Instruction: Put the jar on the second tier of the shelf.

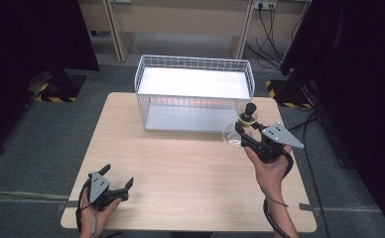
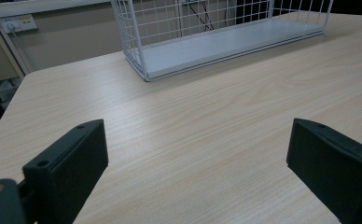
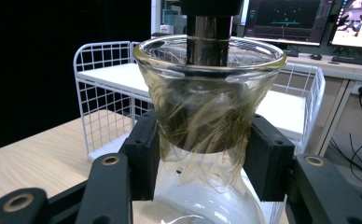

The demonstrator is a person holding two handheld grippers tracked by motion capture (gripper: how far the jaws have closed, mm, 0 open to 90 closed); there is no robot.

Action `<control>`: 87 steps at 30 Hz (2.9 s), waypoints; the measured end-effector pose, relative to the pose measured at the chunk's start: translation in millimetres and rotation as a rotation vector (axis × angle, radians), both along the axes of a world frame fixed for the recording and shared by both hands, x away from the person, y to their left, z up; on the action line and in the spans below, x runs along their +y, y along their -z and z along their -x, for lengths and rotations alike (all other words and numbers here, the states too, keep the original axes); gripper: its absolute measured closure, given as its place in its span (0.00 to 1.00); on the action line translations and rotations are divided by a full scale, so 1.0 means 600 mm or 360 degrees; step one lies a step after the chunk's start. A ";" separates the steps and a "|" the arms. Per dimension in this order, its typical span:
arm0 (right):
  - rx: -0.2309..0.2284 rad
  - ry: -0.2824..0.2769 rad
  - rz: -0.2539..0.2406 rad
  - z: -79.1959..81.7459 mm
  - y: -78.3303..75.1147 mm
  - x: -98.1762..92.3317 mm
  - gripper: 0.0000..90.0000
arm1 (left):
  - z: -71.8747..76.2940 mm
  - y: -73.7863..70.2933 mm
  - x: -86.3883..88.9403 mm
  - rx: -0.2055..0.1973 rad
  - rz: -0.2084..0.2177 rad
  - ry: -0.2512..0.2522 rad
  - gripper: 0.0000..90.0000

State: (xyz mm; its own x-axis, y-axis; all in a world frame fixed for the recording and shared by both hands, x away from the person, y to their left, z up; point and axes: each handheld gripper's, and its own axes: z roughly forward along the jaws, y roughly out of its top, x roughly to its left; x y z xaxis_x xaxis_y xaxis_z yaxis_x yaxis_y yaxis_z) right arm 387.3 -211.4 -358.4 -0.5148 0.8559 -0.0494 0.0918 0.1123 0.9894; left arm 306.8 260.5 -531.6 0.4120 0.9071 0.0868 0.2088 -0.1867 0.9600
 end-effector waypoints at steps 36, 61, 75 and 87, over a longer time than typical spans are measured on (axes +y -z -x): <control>-0.0018 0.0062 -0.0033 -0.105 -0.088 0.057 0.57 | 0.000 0.000 0.001 0.0006 0.0007 0.0007 0.06; 0.0004 0.0181 -0.0030 -0.204 -0.140 0.092 0.57 | -0.001 0.000 0.001 0.0010 0.0014 0.0009 0.06; 0.0063 0.0231 -0.0054 -0.264 -0.147 0.111 0.57 | -0.001 0.000 0.002 0.0010 0.0020 0.0016 0.06; 0.0133 0.0269 -0.0096 -0.293 -0.127 0.117 0.57 | -0.001 0.000 0.003 0.0014 0.0024 0.0021 0.06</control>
State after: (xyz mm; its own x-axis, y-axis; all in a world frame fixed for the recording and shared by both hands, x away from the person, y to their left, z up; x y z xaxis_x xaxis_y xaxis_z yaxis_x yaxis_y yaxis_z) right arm 563.2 -141.4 -282.3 -0.3637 0.9306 0.0416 0.1862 0.0288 0.9821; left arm 307.4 262.4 -531.4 0.4245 0.9028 0.0696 0.2146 -0.1750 0.9609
